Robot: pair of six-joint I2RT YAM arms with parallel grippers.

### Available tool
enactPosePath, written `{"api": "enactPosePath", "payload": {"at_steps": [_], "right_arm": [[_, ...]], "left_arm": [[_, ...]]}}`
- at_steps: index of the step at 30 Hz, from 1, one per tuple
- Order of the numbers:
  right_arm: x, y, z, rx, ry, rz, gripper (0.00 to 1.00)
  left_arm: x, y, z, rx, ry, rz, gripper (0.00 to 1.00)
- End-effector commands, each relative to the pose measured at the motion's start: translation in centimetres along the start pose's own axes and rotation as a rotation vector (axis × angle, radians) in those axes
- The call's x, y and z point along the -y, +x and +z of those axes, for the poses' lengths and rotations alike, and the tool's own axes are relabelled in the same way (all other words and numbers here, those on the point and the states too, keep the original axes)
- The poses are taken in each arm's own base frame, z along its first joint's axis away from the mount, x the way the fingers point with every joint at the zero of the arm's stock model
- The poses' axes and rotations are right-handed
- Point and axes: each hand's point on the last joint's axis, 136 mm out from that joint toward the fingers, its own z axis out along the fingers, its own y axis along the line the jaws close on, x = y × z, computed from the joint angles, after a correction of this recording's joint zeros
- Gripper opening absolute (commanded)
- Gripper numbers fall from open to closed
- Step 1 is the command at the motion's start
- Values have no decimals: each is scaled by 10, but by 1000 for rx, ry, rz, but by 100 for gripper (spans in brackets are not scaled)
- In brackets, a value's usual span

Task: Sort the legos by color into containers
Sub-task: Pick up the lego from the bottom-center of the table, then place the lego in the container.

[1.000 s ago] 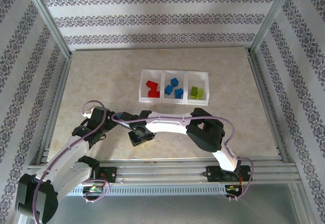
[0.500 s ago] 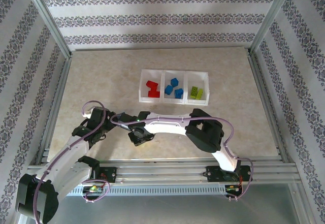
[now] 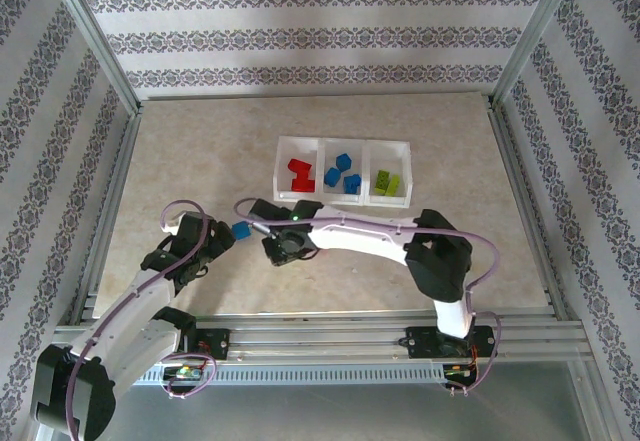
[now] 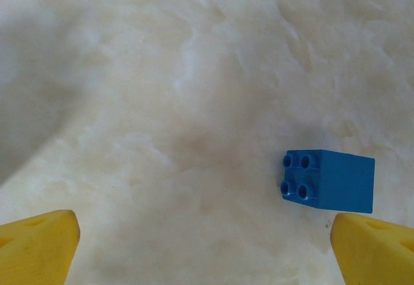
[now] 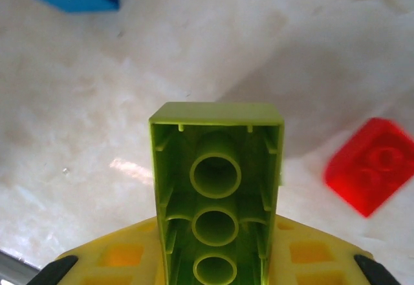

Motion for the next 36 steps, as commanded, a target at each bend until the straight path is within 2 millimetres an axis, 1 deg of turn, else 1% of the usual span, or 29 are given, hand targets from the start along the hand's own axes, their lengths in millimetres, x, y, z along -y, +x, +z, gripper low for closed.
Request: {"api": "enactPosePath", "payload": {"at_steps": [1, 6, 9, 14, 17, 20, 24, 30, 36], "right_arm": [[29, -17, -19, 79, 60, 23, 19], [68, -47, -52, 210, 126, 81, 19], [90, -62, -69, 272, 158, 109, 19], [123, -77, -88, 324, 205, 128, 19], [145, -83, -94, 340, 229, 162, 20], [164, -87, -95, 351, 246, 198, 20], [189, -93, -92, 352, 263, 242, 20], [227, -102, -79, 322, 278, 299, 20], [254, -111, -62, 279, 290, 327, 20]], "left_arm": [[-1, -3, 1, 13, 11, -23, 100], [0, -3, 2, 11, 17, -28, 100], [0, -3, 2, 10, 18, -29, 100], [-1, -4, 1, 12, 9, -24, 100], [-1, -4, 1, 15, 8, -26, 100], [0, -5, 2, 16, 15, -32, 100], [3, -6, 1, 15, 25, -34, 100], [2, -6, 0, 11, 20, -30, 100], [4, -7, -1, 14, 26, -40, 100]]}}
